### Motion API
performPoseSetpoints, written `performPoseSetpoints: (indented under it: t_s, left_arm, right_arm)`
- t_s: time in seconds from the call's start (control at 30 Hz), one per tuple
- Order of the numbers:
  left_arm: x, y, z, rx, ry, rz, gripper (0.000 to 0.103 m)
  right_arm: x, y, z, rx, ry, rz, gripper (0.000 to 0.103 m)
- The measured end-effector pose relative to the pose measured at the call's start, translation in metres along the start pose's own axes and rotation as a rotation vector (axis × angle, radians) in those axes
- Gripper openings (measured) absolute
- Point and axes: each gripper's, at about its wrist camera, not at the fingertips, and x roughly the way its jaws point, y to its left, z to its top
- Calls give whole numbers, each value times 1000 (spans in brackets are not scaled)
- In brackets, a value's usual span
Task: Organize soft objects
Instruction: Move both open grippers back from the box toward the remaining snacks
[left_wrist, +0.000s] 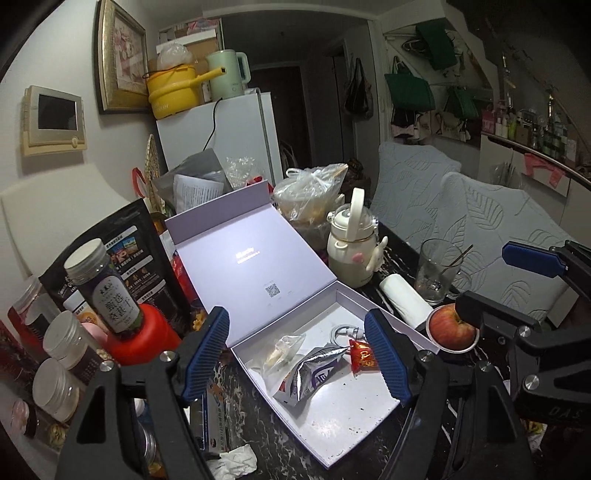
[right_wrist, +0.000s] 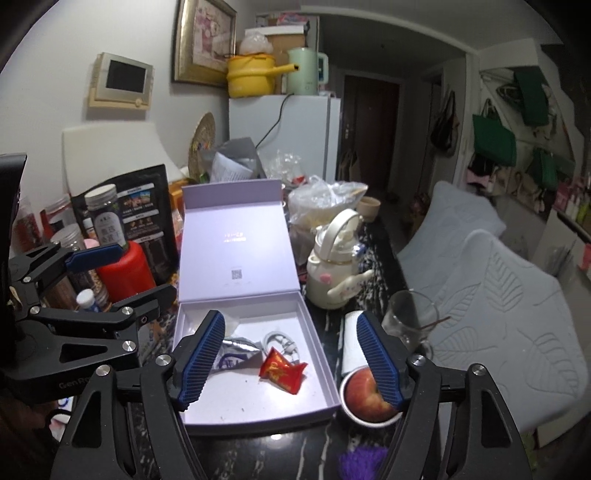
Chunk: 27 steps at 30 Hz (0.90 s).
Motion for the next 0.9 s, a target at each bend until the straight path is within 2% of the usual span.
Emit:
performPoseSetpoints:
  t_s: [0.13, 0.33, 0.57, 0.9]
  left_arm:
    - [-17, -2, -5, 5, -20, -9, 76]
    - [-37, 0, -16, -13, -35, -30, 76]
    - [-56, -2, -30, -26, -46, -53, 76]
    - [-73, -22, -58, -15, -27, -136, 76]
  right_arm:
    - [-23, 5, -6, -13, -39, -20, 85]
    - [-54, 10, -16, -19, -81, -48, 89]
    - [-83, 13, -33, -4, -110, -58, 91]
    - [-112, 10, -73, 49, -104, -92, 92]
